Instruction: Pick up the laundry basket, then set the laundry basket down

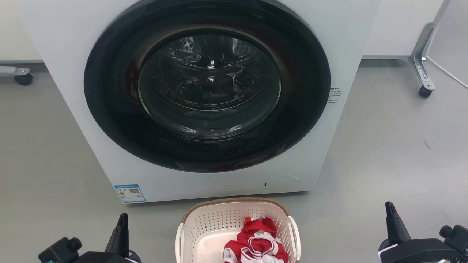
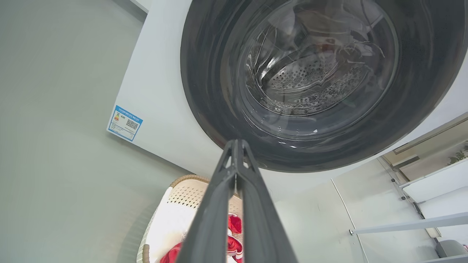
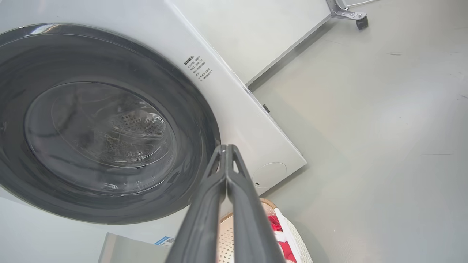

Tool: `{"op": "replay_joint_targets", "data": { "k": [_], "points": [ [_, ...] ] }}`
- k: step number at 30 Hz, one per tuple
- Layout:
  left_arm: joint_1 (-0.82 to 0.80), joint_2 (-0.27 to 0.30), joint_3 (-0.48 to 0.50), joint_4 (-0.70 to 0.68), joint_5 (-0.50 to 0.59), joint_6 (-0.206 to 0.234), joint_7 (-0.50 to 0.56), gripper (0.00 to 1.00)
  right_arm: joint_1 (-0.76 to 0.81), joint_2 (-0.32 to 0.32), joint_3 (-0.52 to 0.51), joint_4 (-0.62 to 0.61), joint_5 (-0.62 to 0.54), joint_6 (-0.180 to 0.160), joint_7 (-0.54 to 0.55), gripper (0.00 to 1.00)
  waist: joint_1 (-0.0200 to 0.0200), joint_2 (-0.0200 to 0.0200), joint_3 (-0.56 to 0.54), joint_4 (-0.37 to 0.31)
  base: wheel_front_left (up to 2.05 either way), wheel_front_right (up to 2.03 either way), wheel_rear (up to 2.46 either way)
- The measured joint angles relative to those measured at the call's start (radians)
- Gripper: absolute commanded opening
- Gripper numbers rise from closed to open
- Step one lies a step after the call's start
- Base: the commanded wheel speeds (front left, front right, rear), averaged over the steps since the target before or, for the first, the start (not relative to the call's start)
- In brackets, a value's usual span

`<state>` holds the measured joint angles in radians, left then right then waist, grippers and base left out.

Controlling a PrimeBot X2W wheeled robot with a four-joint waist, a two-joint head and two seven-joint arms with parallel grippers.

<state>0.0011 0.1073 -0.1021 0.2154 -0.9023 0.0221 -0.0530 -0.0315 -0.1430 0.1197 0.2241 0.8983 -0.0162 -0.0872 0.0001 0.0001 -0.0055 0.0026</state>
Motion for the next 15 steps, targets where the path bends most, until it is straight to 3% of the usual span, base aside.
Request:
{"op": "replay_joint_targets", "data": {
  "k": [15],
  "points": [
    [-0.02, -0.017, 0.057, 0.023, -0.201, -0.041, 0.049, 0.0, -0.016, 0.03, -0.073, 0.021, 0.199, 0.037, 0.06, 0.0, 0.0, 0.0, 0.002, -0.001, 0.0, 0.0, 0.0]
  ]
}}
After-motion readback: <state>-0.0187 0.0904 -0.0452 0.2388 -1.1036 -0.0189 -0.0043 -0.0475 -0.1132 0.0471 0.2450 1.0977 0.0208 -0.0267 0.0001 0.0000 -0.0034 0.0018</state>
